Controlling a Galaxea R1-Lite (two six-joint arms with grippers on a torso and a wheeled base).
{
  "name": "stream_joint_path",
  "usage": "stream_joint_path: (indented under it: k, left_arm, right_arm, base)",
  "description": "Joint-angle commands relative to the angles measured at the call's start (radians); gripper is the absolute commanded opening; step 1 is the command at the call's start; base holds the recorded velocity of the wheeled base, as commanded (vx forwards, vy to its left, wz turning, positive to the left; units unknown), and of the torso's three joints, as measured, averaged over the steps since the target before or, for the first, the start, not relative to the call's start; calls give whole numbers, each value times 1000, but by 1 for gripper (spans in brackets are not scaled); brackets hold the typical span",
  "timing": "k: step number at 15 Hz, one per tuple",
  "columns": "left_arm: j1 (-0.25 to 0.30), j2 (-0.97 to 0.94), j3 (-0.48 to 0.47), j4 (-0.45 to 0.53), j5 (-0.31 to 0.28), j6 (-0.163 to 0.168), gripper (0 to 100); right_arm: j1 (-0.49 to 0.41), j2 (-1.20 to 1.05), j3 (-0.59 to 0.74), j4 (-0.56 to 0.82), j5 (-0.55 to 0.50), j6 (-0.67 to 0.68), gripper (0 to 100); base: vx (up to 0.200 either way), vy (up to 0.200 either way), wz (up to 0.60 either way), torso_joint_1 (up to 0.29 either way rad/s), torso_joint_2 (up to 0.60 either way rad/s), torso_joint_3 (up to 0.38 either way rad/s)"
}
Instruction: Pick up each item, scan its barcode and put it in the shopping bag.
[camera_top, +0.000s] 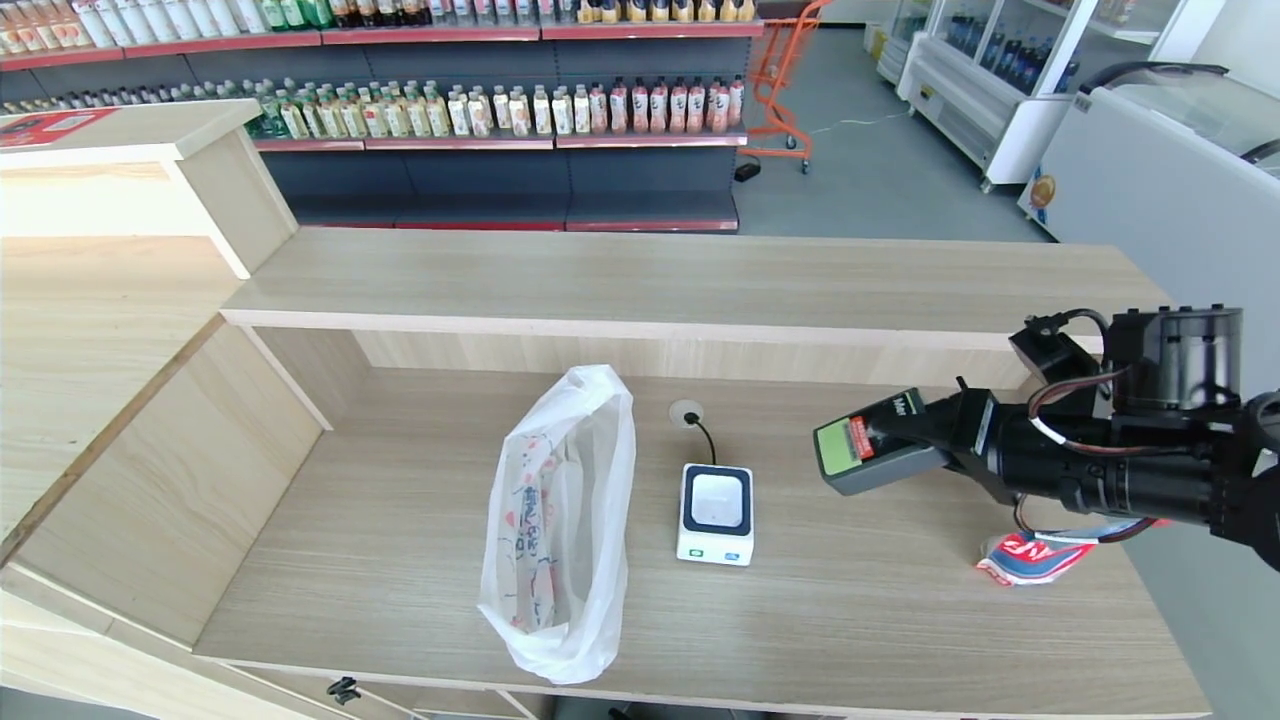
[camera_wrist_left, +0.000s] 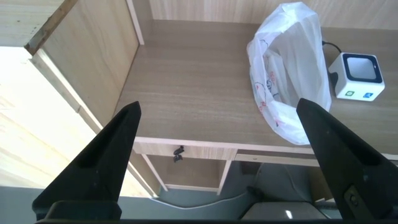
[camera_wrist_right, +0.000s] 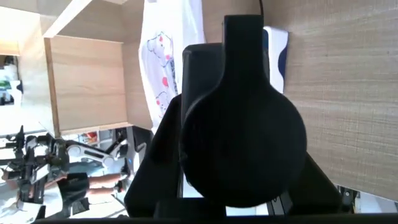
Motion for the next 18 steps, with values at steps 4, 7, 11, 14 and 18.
stream_joint_path:
  k: [4, 7, 11, 14, 18]
  left_arm:
    - [0, 2, 0, 0, 0, 0, 100]
    - [0, 0, 0, 0, 0, 1, 100]
    - [0, 0, 0, 0, 0, 0, 100]
    - [0, 0, 0, 0, 0, 0, 100]
    - [0, 0, 0, 0, 0, 0, 100]
  right_arm:
    - [46, 21, 13, 0, -25, 0, 0]
    - [50, 16, 19, 0, -40, 0, 0]
    - [50, 16, 18, 0, -51, 0, 0]
    - [53, 45, 16, 1, -51, -21, 0]
    - [69, 208, -12, -11, -215, -205, 0]
  base:
    - [0, 0, 0, 0, 0, 0]
    - [0, 67, 0, 1, 1, 1]
    - [0, 200, 0, 1, 2, 2]
    - [0, 200, 0, 9, 10, 4]
    - [0, 100, 0, -4, 2, 1]
